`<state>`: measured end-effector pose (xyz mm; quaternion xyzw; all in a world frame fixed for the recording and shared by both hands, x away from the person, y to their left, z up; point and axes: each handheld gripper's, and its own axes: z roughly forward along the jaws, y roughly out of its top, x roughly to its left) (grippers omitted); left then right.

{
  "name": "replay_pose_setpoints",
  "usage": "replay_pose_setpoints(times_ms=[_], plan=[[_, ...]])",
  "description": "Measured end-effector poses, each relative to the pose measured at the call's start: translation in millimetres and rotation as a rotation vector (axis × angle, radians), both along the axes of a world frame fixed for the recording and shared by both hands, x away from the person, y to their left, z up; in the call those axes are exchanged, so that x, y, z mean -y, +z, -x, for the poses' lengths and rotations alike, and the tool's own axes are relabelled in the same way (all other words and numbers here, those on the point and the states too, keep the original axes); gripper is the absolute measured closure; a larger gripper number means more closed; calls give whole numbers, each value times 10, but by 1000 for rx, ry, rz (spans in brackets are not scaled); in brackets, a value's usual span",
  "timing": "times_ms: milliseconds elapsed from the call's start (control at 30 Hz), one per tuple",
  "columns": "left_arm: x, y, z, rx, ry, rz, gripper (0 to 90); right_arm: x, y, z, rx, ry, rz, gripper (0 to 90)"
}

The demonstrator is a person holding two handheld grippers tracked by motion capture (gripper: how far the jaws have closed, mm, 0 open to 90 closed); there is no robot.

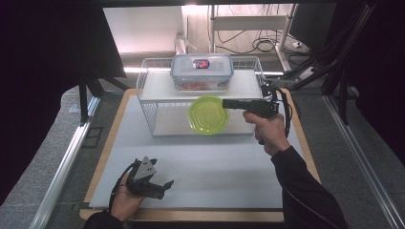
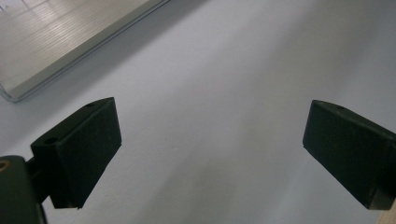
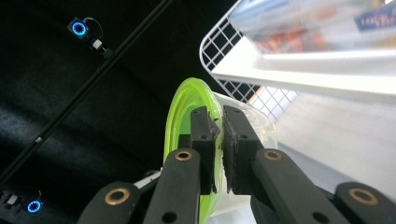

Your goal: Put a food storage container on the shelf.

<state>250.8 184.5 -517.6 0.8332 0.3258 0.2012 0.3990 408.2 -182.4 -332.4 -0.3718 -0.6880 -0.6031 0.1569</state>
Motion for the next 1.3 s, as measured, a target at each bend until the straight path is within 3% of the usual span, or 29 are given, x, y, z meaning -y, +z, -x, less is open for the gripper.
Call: replay_pose_setpoints(times_ms=[433,933,1300], plan=[[4,-1,1,-1,-2,-2,42,-21,294,-137,14,-14,-25,842],[3,2,2,-2,-3,-1,42,-96,688,-396,29,-84,-17,843],[-5,20,13,7,-4,13,42,-160,855,-648,35,-161,-14,842]])
